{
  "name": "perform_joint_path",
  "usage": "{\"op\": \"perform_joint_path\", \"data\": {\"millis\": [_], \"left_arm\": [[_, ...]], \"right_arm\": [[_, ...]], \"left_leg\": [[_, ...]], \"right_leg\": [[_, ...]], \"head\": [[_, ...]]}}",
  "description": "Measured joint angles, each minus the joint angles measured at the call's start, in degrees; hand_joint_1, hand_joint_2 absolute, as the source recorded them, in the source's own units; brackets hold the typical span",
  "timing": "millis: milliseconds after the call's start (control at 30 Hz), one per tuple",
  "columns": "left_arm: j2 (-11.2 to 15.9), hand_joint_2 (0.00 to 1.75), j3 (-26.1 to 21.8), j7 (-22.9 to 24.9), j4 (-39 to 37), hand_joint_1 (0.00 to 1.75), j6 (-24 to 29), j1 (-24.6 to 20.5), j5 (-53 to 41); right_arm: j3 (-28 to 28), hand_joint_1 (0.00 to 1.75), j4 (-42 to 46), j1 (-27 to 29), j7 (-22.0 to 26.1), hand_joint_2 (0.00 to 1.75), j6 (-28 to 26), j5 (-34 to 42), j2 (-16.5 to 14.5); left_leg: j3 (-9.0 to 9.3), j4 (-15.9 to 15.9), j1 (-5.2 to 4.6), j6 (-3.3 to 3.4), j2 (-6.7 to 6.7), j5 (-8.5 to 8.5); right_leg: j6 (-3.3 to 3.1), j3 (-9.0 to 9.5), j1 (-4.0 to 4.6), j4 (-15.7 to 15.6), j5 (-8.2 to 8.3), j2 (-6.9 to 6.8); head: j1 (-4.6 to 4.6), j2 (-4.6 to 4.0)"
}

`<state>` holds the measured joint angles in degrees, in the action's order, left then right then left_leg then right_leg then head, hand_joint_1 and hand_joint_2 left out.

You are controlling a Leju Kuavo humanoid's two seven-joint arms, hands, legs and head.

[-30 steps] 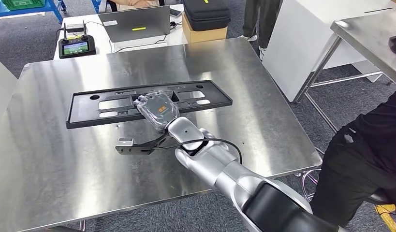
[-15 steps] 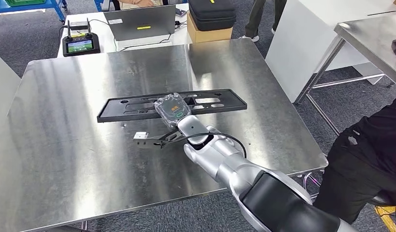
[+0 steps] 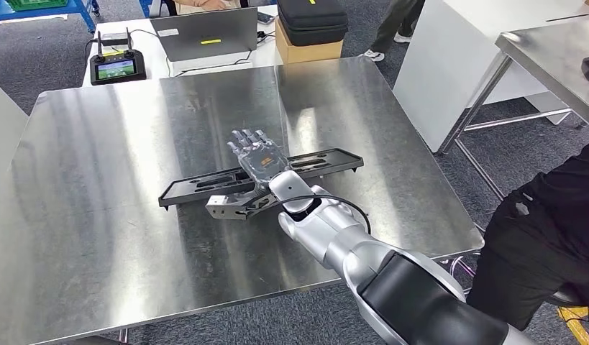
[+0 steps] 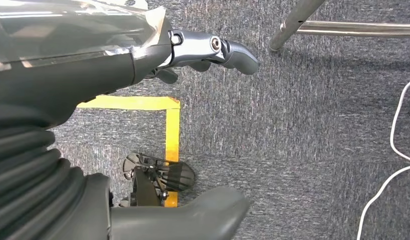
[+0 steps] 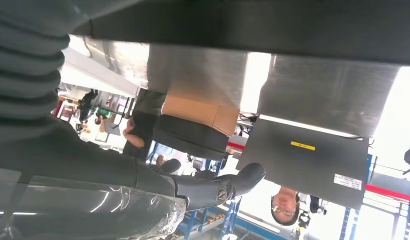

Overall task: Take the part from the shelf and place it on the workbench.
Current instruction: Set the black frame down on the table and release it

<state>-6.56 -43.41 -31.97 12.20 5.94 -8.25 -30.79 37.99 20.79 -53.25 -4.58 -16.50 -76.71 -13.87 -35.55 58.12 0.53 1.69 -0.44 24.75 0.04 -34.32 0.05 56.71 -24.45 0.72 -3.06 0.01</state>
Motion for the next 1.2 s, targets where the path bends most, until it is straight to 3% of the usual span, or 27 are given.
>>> {"op": "perform_joint_path", "data": {"millis": [500, 767, 967, 1200], "left_arm": [[0.0, 0.0, -0.16, 0.46, 0.0, 0.0, 0.78, 0.0, -0.66], [0.0, 0.0, -0.88, 0.29, 0.0, 0.0, 1.59, 0.03, -0.89], [-0.01, 0.0, -1.55, -0.05, 0.0, 0.0, 1.67, 0.23, -1.05], [-0.14, 0.0, -1.93, -0.01, 0.0, 0.0, 1.97, 0.51, -1.24]], "right_arm": [[-6.06, 0.0, 1.22, -0.24, 4.52, 0.0, -0.89, 1.79, -1.07], [-9.67, 0.0, 5.72, -0.12, 11.77, 0.0, -1.22, 7.38, -3.6], [-14.39, 0.0, 14.62, 2.76, 22.48, 0.0, 7.04, 26.53, -5.24], [-17.4, 0.0, 33.22, 10.88, 28.73, 0.0, 18.6, 53.66, -5.21]], "left_leg": [[0.01, -0.03, 0.12, -0.02, 0.04, 0.0], [0.01, -0.03, 0.12, -0.02, 0.1, 0.0], [0.01, -0.03, 0.12, -0.02, 0.1, 0.01], [0.01, -0.03, 0.11, -0.06, 0.07, 0.04]], "right_leg": [[-0.02, 0.01, 0.15, 0.01, -0.01, 0.01], [-0.02, 0.01, 0.15, 0.01, -0.01, 0.02], [-0.03, 0.01, 0.15, 0.01, -0.02, 0.01], [-0.04, 0.0, 0.14, 0.0, -0.03, 0.01]], "head": [[0.0, 0.0], [0.0, 0.02], [0.0, 0.0], [0.0, 0.01]]}}
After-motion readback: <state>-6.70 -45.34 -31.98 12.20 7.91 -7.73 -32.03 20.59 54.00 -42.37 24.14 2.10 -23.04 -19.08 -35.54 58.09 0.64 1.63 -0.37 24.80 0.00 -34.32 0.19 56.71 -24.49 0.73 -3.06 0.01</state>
